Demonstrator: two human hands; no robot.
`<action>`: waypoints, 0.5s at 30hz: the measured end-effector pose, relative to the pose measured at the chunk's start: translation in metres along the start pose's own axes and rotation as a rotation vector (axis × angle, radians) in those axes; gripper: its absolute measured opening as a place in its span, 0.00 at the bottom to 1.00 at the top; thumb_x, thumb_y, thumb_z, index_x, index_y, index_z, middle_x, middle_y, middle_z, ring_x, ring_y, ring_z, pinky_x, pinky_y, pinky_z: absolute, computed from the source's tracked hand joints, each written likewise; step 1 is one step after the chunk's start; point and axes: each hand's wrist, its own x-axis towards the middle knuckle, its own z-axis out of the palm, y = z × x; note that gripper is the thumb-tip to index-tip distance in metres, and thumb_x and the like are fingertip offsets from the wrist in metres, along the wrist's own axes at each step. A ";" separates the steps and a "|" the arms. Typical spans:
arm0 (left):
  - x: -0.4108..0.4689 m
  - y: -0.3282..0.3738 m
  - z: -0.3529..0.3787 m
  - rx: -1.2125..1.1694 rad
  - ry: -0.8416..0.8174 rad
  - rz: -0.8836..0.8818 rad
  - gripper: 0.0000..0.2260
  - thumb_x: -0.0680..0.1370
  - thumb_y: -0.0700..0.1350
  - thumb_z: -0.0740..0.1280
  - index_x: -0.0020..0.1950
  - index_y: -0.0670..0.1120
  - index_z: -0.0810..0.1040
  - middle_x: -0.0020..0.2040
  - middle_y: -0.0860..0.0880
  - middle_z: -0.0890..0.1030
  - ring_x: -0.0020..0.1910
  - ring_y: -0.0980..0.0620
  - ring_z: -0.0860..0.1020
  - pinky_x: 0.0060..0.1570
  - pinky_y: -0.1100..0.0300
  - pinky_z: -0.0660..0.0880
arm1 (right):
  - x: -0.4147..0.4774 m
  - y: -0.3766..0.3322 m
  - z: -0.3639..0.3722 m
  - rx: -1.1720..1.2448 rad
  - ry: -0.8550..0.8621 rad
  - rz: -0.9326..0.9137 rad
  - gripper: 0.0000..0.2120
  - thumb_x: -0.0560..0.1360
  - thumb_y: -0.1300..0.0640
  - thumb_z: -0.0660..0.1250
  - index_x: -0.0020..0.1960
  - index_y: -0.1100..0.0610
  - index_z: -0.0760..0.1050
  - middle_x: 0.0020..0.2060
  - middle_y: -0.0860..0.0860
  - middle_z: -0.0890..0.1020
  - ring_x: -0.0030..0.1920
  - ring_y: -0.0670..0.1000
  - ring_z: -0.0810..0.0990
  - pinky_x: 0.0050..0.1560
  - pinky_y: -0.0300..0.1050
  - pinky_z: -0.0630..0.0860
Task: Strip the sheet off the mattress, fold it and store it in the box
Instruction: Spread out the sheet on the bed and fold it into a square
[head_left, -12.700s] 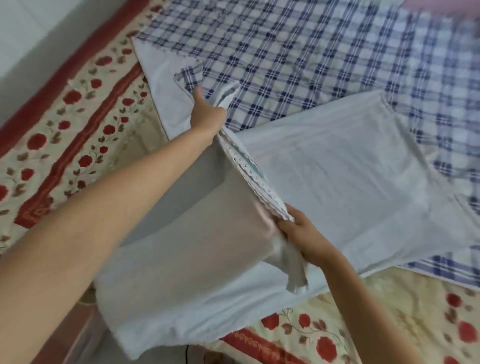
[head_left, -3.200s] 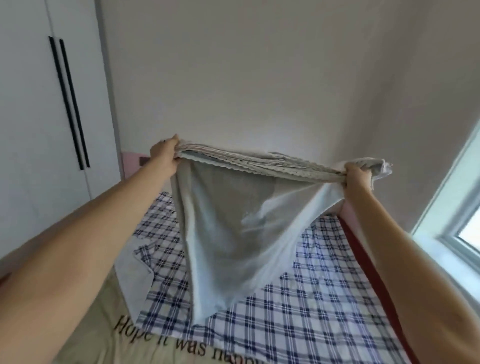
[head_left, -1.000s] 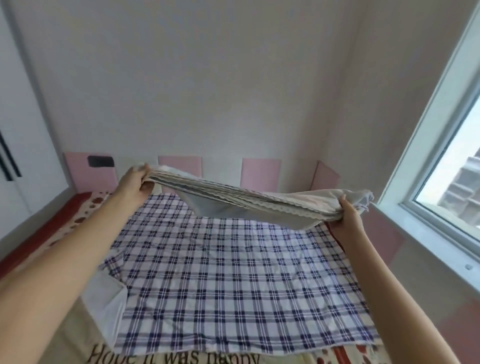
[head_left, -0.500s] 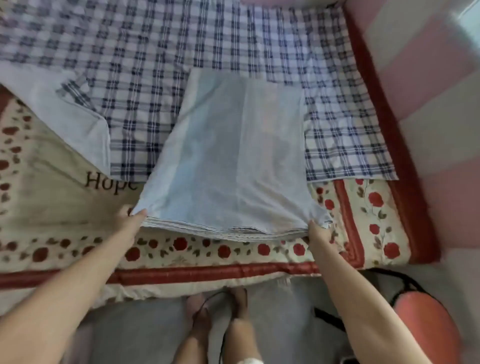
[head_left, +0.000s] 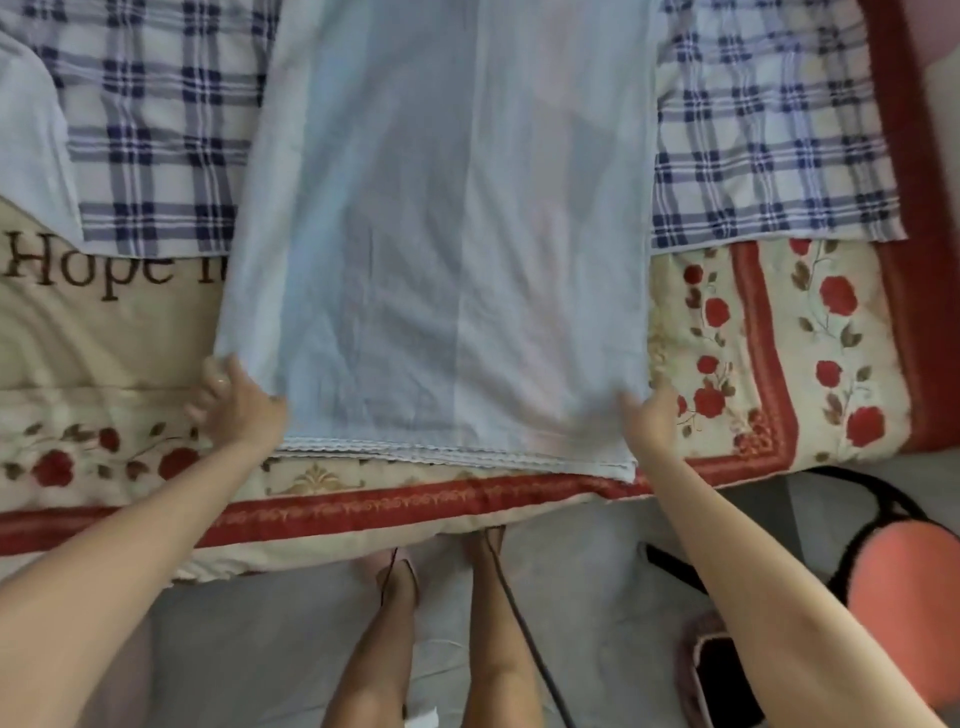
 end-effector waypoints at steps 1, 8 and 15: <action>0.001 0.017 0.014 0.039 -0.009 0.137 0.29 0.75 0.44 0.66 0.73 0.45 0.58 0.75 0.40 0.52 0.72 0.37 0.55 0.69 0.41 0.51 | 0.017 -0.003 0.008 -0.022 -0.072 -0.032 0.29 0.77 0.55 0.65 0.74 0.59 0.58 0.68 0.56 0.69 0.65 0.58 0.72 0.61 0.52 0.71; -0.003 0.073 0.054 0.039 -0.076 0.290 0.39 0.71 0.56 0.72 0.76 0.51 0.55 0.77 0.43 0.43 0.76 0.40 0.43 0.70 0.39 0.47 | 0.069 -0.007 0.030 -0.083 0.052 -0.032 0.26 0.73 0.51 0.70 0.66 0.60 0.67 0.61 0.55 0.73 0.61 0.58 0.73 0.56 0.52 0.74; -0.027 0.096 0.083 0.265 -0.202 0.518 0.47 0.67 0.66 0.69 0.77 0.56 0.46 0.76 0.48 0.34 0.75 0.44 0.34 0.69 0.36 0.43 | 0.082 0.004 0.023 0.068 -0.061 -0.043 0.15 0.73 0.51 0.70 0.51 0.57 0.68 0.38 0.47 0.73 0.36 0.48 0.72 0.34 0.41 0.68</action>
